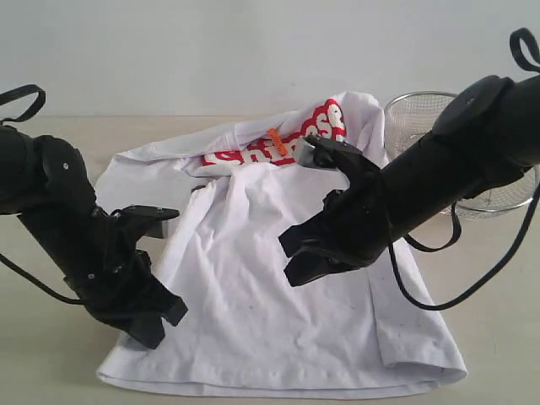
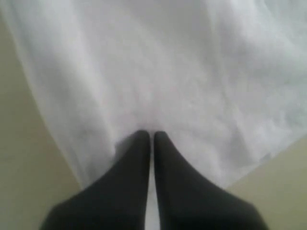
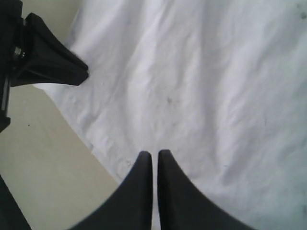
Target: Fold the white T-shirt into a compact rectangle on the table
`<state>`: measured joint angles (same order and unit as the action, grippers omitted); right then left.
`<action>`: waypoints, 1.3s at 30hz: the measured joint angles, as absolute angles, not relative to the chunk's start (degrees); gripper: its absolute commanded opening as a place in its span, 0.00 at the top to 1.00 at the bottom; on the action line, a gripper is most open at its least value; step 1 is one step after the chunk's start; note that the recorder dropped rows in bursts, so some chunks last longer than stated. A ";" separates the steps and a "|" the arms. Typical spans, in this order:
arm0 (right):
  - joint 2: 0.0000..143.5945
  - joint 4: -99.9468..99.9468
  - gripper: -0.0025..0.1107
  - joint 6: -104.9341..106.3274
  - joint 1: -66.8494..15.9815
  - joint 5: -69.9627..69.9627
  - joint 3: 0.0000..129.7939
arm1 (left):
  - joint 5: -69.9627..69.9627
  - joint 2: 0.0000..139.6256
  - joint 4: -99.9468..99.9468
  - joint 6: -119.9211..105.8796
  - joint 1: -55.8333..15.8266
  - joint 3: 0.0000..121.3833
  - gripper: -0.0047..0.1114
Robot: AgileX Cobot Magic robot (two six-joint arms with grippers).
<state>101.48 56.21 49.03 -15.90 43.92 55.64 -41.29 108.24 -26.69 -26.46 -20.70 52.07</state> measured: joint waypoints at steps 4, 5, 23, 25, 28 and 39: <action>101.48 56.21 0.98 49.03 -15.90 44.04 55.86 | -41.51 107.96 -24.58 -24.13 -20.70 51.17 0.92; 101.48 56.21 0.98 49.03 -15.90 44.14 55.86 | -41.51 107.73 -24.30 -23.81 -20.70 50.91 0.92; 103.58 54.87 0.98 48.25 -15.90 44.14 55.86 | -41.60 98.19 -20.43 -17.77 -20.70 38.83 0.92; 103.58 54.87 0.98 48.14 -15.90 44.14 55.86 | -41.75 95.80 -19.92 -16.44 -20.70 38.34 0.92; 103.58 54.87 0.98 48.14 -15.90 44.14 55.86 | -42.27 89.72 -19.85 -14.45 -20.70 38.92 0.92; 103.58 54.87 0.98 48.14 -15.90 44.14 55.86 | -46.51 91.39 -1.84 -4.84 -12.47 61.85 0.92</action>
<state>103.58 54.87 48.14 -15.90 44.14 55.86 -46.51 91.39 -1.84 -4.84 -12.47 61.85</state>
